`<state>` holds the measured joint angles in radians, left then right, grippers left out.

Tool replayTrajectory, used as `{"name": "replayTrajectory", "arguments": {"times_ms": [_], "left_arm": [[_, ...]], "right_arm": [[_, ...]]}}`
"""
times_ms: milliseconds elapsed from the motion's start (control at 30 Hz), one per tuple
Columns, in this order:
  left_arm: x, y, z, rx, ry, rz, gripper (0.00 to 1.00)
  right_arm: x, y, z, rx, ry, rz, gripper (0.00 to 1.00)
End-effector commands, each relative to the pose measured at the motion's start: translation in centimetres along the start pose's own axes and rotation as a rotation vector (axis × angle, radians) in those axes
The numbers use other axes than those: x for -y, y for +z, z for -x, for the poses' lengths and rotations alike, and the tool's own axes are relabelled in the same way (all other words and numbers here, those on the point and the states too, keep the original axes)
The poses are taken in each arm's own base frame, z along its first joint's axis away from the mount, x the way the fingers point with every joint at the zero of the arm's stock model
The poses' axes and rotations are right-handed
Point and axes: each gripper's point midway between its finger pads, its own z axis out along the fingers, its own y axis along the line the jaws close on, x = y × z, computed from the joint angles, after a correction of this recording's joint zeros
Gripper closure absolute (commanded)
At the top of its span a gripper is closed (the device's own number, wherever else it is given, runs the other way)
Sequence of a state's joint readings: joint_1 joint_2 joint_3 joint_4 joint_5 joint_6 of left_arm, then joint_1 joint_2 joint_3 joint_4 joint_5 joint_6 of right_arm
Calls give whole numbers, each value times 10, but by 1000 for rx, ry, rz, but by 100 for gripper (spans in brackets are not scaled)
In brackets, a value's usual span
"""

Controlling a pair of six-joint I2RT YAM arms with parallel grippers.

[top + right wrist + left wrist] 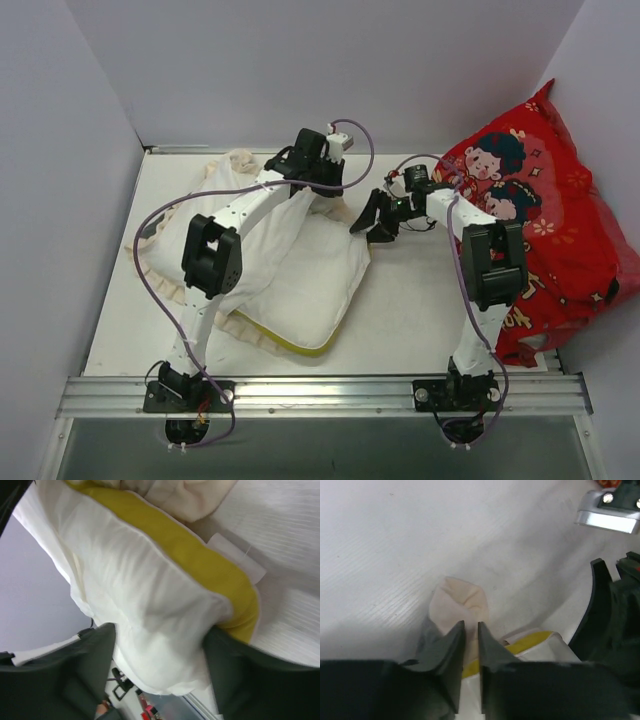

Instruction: Put the pillow into the pillowcase

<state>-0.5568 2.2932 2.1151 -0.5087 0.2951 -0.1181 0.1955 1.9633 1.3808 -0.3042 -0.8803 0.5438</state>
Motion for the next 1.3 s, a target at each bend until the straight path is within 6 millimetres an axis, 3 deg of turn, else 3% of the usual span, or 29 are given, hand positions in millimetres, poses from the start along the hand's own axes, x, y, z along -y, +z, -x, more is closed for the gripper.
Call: {"name": "replayTrajectory", "arguments": {"times_ms": [0, 67, 133, 267, 367, 400, 433, 600, 667, 767, 800, 833, 867, 900, 933, 967, 1000, 1033, 1067, 1100, 1133, 1167, 1200, 1233, 1267], "left_arm": [[27, -39, 72, 198, 115, -40, 70], [9, -49, 66, 149, 223, 12, 42], [-13, -51, 51, 84, 282, 68, 19], [-39, -40, 18, -46, 441, 77, 7], [-57, -23, 0, -111, 489, 113, 7], [-60, -20, 4, -109, 504, 119, 6], [-68, -7, -10, -151, 503, 122, 6], [-81, 21, -32, -212, 510, 110, 11], [-87, 34, -53, -259, 497, 101, 17], [-92, 46, -81, -323, 466, 107, 36], [-93, 48, -85, -333, 455, 105, 42], [-90, 52, -95, -354, 438, 87, 58], [-84, 52, -94, -346, 401, 68, 70], [-63, 54, -91, -322, 365, -28, 85], [-44, 51, -89, -316, 262, -84, 100], [-18, 46, -73, -266, 195, -186, 100], [20, 40, -53, -197, 141, -337, 100], [42, 32, -31, -142, 116, -369, 100], [78, 30, -22, -127, 57, -403, 100], [98, 30, 5, -26, 76, -434, 100], [118, 16, 27, 39, 80, -459, 100], [141, 13, 35, 66, 23, -481, 100], [145, 16, 35, 78, -11, -477, 100], [150, 9, 59, 167, -18, -459, 100], [147, 10, 63, 179, -72, -429, 100]], "right_arm": [[-16, -47, 4, 72, -60, 19, 21], [2, -66, -8, 78, -18, -36, 1], [13, -73, -20, 68, -2, -71, 0], [34, -59, -64, -56, 70, -80, 0], [38, -37, -81, -133, 95, -82, 0], [36, -31, -87, -154, 99, -70, 0], [34, -24, -92, -174, 105, -70, 0], [28, 4, -92, -191, 146, -21, 4], [31, 12, -89, -177, 188, -5, 12], [30, 17, -84, -160, 202, 22, 34], [28, 17, -82, -155, 215, 26, 46], [26, 17, -81, -151, 216, 34, 53], [22, 18, -77, -142, 207, 50, 60], [19, 18, -75, -139, 218, 58, 75], [16, 16, -73, -133, 219, 69, 81], [10, 14, -71, -130, 212, 86, 86], [6, 13, -71, -133, 221, 95, 97], [3, 11, -71, -134, 223, 104, 100], [-4, 6, -72, -130, 216, 119, 100], [-7, 4, -72, -127, 217, 125, 100], [-11, 1, -72, -123, 217, 132, 100], [-17, -5, -70, -111, 205, 145, 100], [-20, -9, -66, -100, 203, 152, 100], [-19, -15, -58, -75, 211, 155, 100], [-18, -19, -54, -59, 205, 153, 100]]}}
